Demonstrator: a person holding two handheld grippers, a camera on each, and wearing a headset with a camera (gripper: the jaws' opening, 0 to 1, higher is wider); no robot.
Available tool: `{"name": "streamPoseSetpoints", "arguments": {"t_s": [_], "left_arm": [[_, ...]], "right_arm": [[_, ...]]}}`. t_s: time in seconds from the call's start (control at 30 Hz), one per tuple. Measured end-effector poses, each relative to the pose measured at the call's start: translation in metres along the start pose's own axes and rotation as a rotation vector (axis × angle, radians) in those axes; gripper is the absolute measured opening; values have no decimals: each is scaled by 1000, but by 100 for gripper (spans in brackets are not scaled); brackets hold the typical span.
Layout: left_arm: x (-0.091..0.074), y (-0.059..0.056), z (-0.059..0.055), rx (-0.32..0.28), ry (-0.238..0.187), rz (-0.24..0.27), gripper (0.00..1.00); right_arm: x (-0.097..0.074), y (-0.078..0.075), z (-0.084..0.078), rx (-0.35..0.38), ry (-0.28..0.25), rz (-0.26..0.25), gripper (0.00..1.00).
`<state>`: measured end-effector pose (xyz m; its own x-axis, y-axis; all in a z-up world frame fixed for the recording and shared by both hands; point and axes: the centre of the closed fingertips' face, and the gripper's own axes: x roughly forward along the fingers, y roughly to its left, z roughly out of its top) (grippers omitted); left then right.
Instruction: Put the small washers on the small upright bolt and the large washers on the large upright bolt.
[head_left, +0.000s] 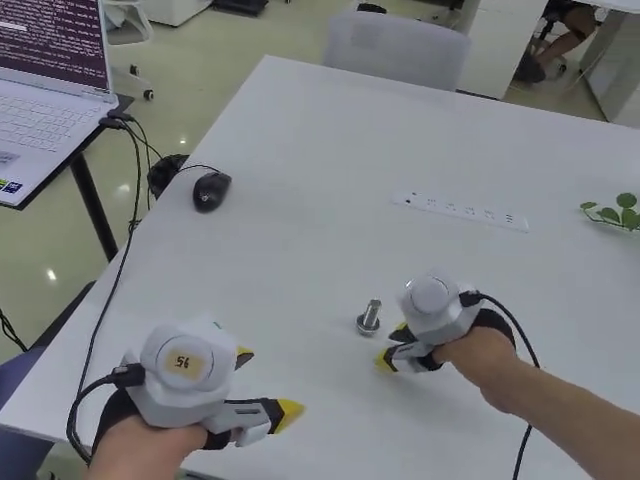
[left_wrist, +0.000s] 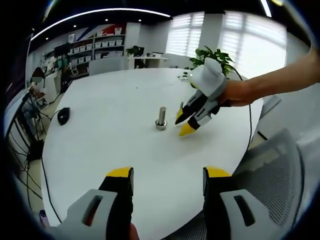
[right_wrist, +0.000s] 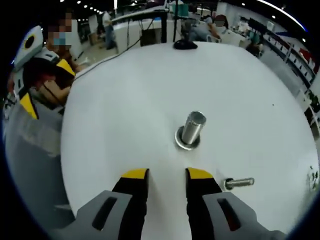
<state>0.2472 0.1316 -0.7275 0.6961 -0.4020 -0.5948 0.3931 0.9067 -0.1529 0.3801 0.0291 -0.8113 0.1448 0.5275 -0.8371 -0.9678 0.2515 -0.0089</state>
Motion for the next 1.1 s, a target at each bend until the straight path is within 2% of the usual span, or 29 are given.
{"name": "streamPoseSetpoints", "arguments": {"t_s": [0.13, 0.3, 0.43, 0.6, 0.73, 0.87, 1.1], "left_arm": [[3, 0, 2, 8, -4, -8, 55], [9, 3, 3, 16, -2, -16, 55], [13, 6, 4, 27, 1, -21, 55], [18, 9, 5, 31, 5, -23, 55], [23, 10, 10, 32, 3, -24, 55], [28, 8, 14, 37, -2, -33, 55], [34, 5, 21, 61, -1, -44, 55]], "right_arm": [[-10, 6, -16, 110, -59, -25, 30], [-23, 14, -30, 200, -119, -43, 33], [-32, 14, -46, 240, -133, -71, 35], [-45, 9, -64, 324, -178, -106, 40], [-58, 6, -69, 400, -248, -114, 44], [-66, 3, -78, 406, -251, -131, 50], [-80, -3, -80, 435, -286, -165, 55]]}}
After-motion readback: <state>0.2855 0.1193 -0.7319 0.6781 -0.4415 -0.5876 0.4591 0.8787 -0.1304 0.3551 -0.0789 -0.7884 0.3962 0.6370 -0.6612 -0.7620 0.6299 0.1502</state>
